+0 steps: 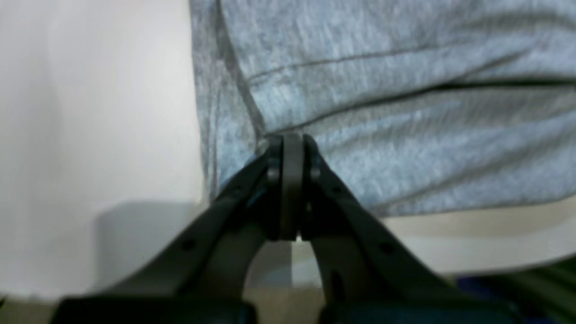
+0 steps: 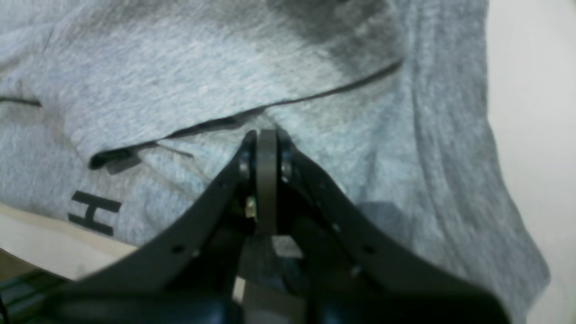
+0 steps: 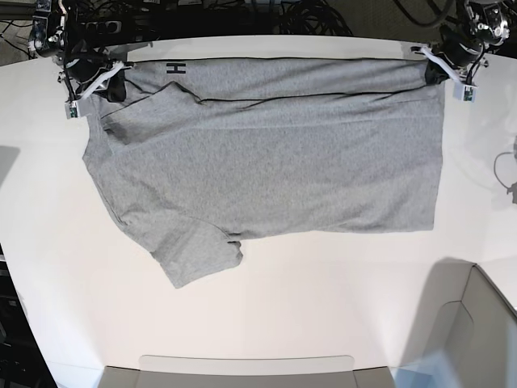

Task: Fold the T-shirt properly
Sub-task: 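Lay the folded edge down and release both grippers, withdrawing toward the collar, then move the right gripper to the sleeve and grasp the hem corner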

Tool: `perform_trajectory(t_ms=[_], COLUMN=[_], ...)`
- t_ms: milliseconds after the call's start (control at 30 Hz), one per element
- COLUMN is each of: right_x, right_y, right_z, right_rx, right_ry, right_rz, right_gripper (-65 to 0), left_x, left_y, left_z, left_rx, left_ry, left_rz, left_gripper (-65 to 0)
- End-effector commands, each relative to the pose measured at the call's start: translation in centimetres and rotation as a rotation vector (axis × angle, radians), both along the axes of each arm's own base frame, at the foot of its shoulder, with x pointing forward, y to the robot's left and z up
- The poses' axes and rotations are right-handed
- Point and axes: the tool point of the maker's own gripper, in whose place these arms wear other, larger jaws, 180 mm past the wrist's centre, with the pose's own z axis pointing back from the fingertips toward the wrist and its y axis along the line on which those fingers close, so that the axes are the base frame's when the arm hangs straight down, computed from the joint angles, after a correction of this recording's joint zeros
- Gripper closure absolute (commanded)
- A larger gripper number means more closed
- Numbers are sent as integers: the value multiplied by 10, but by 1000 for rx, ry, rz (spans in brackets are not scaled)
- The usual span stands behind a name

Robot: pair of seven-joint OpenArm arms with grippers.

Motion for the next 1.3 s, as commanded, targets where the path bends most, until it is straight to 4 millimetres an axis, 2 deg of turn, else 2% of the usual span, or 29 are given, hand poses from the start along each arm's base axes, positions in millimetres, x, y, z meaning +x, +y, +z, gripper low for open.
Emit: perform_trajectory(t_ms=[0,167,267,400,467,533,633,700,800,900,967,1033,1133,1200,1267], right_x=[12,31,38,58,78,96,143,173,213,240,248,245,228,204,184], right_y=[-4,7,10,4,0,-12,-33,-46,-51,-42,-38,-35,-29,-25,-20], right_z=[19,71,92,114,124,130,137,131,114,82,62,36,2,-23,-35], right_rx=[-7,-5,-11,-31,-53,-128,-215,-251,-301,-321,-313,-297,-285,-302,-322], right_ry=[-74,-245,-310,-388,-398,-368,-321,-276,-194,-100,-73,-33,53,120,167], right_rz=[-23,-59,-73,-86,-72,-45,-55,-77,-67,-19,-3,8,37,75,106], right_gripper=[0,0,0,0,0,0,0,0,0,0,0,0,0,0,0], left_x=[6,29,47,54,57,72,84,94,107,115,114,117,122,122,122], left_y=[14,12,8,7,6,5,4,4,3,-3,-6,-13,-17,-17,-17], left_z=[14,40,54,59,61,70,74,75,77,77,74,72,73,73,73], left_rx=[51,91,104,108,110,116,116,114,105,70,47,22,8,7,6], left_ry=[-26,-110,-166,-187,-197,-241,-248,-230,-200,-201,-204,-213,-228,-228,-227], left_rz=[2,-37,-58,-63,-66,-72,-68,-59,-46,-1,29,43,51,52,52], left_gripper=[0,0,0,0,0,0,0,0,0,0,0,0,0,0,0])
